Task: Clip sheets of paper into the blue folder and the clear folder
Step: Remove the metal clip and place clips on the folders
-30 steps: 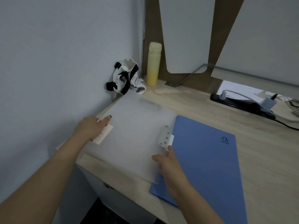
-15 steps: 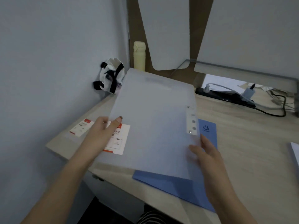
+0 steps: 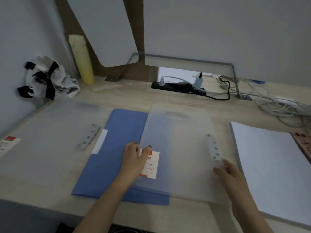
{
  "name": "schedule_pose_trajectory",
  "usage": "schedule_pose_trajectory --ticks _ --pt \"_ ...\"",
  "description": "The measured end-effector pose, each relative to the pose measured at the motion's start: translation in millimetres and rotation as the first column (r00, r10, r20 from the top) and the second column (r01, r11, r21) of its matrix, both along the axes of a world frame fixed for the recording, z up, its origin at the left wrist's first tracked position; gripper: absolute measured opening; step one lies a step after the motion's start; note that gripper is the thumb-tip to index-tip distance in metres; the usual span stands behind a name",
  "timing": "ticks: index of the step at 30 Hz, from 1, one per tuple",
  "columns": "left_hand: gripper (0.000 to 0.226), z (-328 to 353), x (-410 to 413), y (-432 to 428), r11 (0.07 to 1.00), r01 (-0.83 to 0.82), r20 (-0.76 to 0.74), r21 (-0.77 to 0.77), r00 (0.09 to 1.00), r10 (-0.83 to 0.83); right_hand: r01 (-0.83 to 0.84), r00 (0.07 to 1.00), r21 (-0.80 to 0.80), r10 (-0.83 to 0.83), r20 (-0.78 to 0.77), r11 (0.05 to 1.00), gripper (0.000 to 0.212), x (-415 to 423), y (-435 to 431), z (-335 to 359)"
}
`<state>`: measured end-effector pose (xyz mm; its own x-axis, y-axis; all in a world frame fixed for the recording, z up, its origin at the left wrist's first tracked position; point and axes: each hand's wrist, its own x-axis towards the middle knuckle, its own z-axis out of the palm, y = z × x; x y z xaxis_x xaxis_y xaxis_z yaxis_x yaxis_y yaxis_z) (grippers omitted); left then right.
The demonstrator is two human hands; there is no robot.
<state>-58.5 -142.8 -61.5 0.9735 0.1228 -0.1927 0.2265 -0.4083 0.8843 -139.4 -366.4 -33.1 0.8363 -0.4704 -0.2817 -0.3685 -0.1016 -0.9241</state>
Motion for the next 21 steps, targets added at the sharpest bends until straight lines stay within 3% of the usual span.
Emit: schedule_pose_trajectory --ticks 2,4,7,11,15,17,21 --pt "0.037 -11.1 -4.1 -2.1 0.98 0.079 0.055 0.183 0.994 -0.09 -0.012 1.0 -0.035 0.011 -0.018 0.999 0.047 -1.7 0.1 -1.6" --pt "0.053 -14.9 -10.9 -2.6 0.956 0.151 0.086 0.25 0.98 -0.178 -0.028 0.999 -0.042 0.026 -0.025 0.999 0.043 -3.7 1.3 -1.3" --pt "0.059 -4.9 -18.7 -1.2 0.976 0.194 0.015 0.094 0.98 -0.196 -0.05 0.999 -0.004 0.05 0.007 0.999 0.042 -6.8 -0.3 8.8" --pt "0.054 19.0 -24.4 7.2 0.962 0.215 -0.139 -0.166 0.961 -0.239 -0.091 0.976 0.091 0.071 0.204 0.992 0.017 -7.2 -2.3 43.9" --pt "0.053 39.5 -20.2 24.8 0.886 0.245 -0.12 -0.394 0.942 -0.313 -0.346 0.906 0.337 0.217 0.364 0.876 0.062 3.9 9.2 71.3" --pt "0.059 52.8 -16.5 31.6 0.852 0.283 -0.074 -0.441 0.934 -0.348 -0.433 0.849 0.282 0.282 0.447 0.856 0.081 9.7 31.5 80.6" --pt "0.079 86.2 -2.3 54.3 0.813 0.263 -0.017 -0.519 0.948 -0.318 -0.51 0.756 0.025 0.434 0.489 0.86 0.05 30.2 97.2 90.1"
